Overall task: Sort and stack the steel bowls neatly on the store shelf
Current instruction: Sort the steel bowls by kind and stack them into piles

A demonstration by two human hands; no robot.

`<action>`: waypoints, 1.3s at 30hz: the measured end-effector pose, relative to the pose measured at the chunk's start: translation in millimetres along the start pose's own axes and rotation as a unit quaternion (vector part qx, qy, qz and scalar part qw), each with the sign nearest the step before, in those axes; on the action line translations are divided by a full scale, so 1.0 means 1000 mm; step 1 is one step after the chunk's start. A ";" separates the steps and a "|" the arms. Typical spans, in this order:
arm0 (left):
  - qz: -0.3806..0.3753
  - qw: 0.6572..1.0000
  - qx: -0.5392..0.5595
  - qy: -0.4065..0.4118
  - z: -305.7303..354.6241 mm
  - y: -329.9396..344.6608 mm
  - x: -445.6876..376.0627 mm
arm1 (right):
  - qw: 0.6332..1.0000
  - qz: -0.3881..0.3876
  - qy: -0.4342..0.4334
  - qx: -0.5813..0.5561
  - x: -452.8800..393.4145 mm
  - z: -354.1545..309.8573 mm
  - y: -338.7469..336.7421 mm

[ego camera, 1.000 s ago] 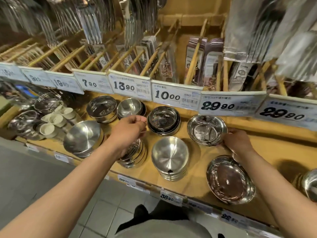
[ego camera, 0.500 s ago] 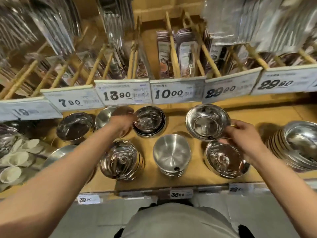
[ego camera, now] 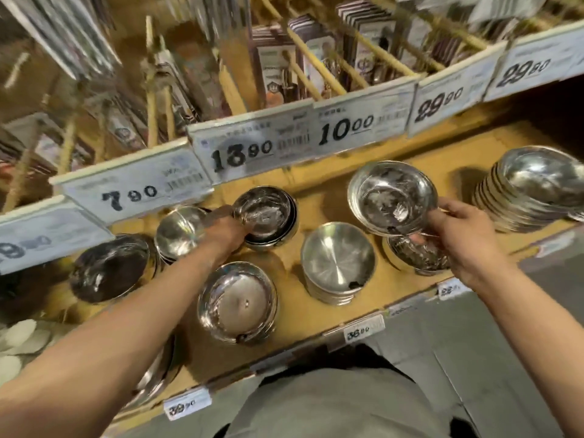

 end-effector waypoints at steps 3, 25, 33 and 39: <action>0.003 1.000 0.018 -0.017 0.001 0.003 -0.006 | 1.000 0.020 0.002 -0.012 0.004 0.007 -0.004; 0.046 0.954 0.275 -0.111 0.022 -0.049 0.021 | 0.999 0.010 0.012 -0.036 0.030 -0.034 -0.014; 0.134 0.943 0.274 -0.136 0.011 -0.062 0.067 | 0.998 -0.028 0.033 -0.046 0.015 -0.039 -0.042; 0.186 0.929 0.294 -0.126 0.019 -0.076 0.117 | 0.998 -0.058 0.029 0.003 0.003 -0.042 -0.068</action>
Point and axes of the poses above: each hand's wrist, its own x-axis away from the middle knuckle, its own y-axis out of the palm, z = x × y, the point moved 2 cm from there along -x, towards the middle knuckle, and after that the axes turned 14 degrees about z, right-handed, at the moved point
